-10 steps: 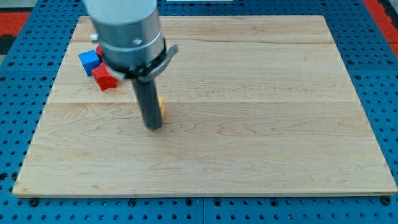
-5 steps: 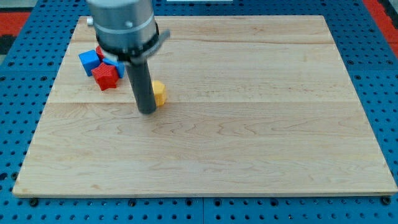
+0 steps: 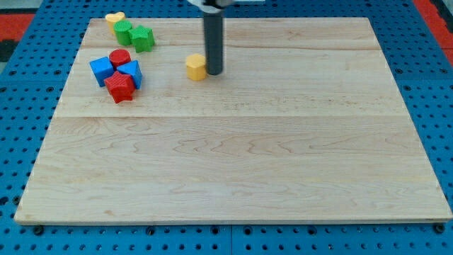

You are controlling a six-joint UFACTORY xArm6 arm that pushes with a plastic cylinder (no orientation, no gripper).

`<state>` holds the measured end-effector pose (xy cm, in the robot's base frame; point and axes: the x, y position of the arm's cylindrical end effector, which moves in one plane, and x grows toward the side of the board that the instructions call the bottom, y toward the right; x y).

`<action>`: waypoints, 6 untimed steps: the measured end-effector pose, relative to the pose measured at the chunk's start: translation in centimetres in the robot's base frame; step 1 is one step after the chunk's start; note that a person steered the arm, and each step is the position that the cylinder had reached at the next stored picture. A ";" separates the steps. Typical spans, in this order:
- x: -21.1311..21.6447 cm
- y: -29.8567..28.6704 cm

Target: Drag the yellow hexagon to the right of the green star

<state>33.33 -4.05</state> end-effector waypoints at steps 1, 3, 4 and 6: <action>4.0 2.9; -1.0 -5.4; -1.4 -7.5; -4.3 -7.4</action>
